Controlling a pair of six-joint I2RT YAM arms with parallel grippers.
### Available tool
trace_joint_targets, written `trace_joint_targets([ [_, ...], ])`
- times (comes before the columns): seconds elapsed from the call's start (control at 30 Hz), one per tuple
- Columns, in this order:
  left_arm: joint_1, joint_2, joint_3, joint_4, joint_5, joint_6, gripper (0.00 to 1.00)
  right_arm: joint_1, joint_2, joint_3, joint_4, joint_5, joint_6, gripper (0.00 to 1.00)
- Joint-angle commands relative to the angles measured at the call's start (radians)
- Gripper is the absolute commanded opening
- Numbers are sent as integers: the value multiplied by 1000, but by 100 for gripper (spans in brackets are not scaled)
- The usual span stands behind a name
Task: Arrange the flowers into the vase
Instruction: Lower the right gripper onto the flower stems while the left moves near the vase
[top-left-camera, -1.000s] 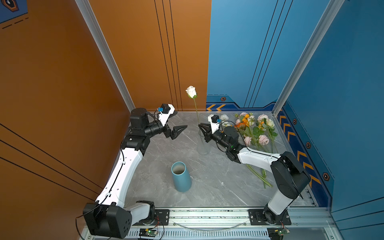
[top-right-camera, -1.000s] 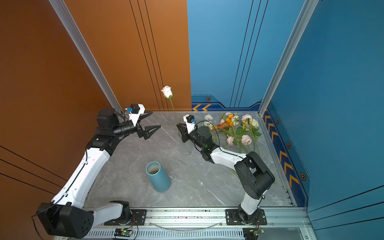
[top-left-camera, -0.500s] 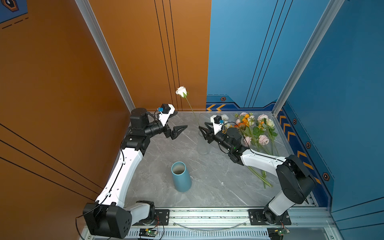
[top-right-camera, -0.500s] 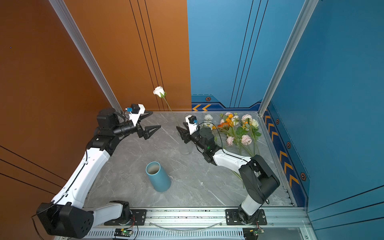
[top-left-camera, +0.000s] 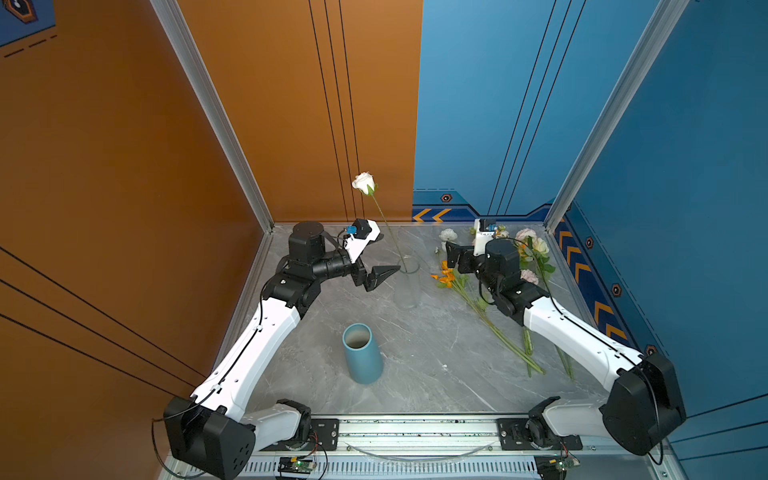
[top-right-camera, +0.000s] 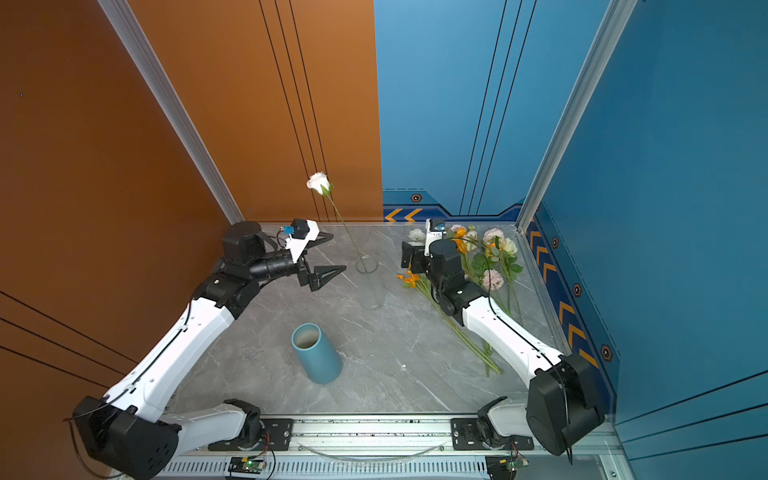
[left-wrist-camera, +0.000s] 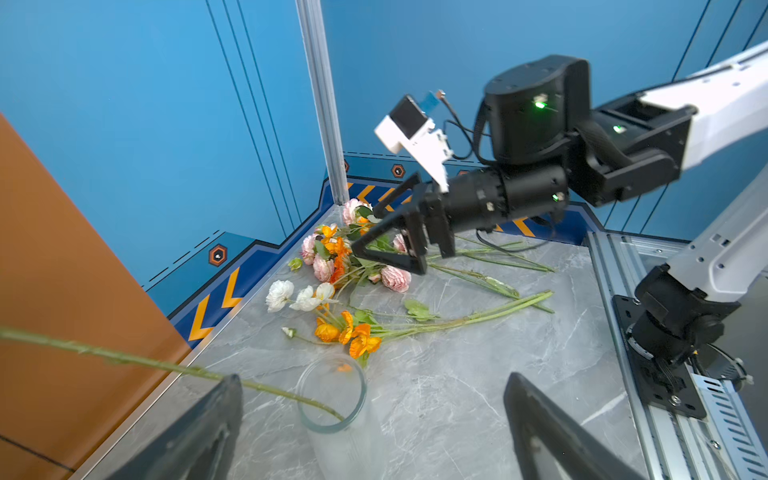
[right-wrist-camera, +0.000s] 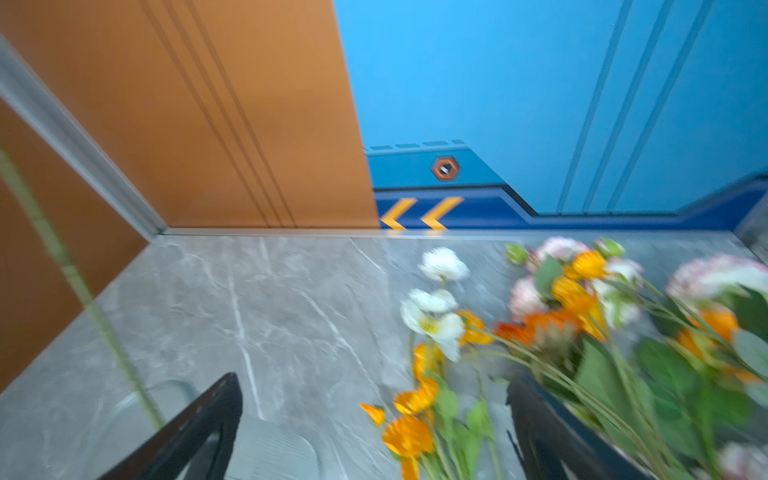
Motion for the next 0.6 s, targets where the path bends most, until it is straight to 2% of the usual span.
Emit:
trace_joint_targets([
  [0.0,-84,-21,-24,11,-96,42,98,-96,-27,16,-352,24,69,97],
  [0.1,-180,-17,-34,9,-164,63,98,-149,-48,-12,-389,47,48,93],
  [0.27,-372,20,-45,9,-413,96,98,-229,-26,-20,-490,79,8,87],
  [0.33,-431,42,-51,14,-487,109,98,-273,6,-32,-513,61,-17,77],
  [0.4,-462,54,-59,30,-520,107,98,-306,46,-45,-519,44,-34,69],
  [0.57,-483,69,-68,47,-497,95,98,-322,137,-43,-517,12,-58,55],
])
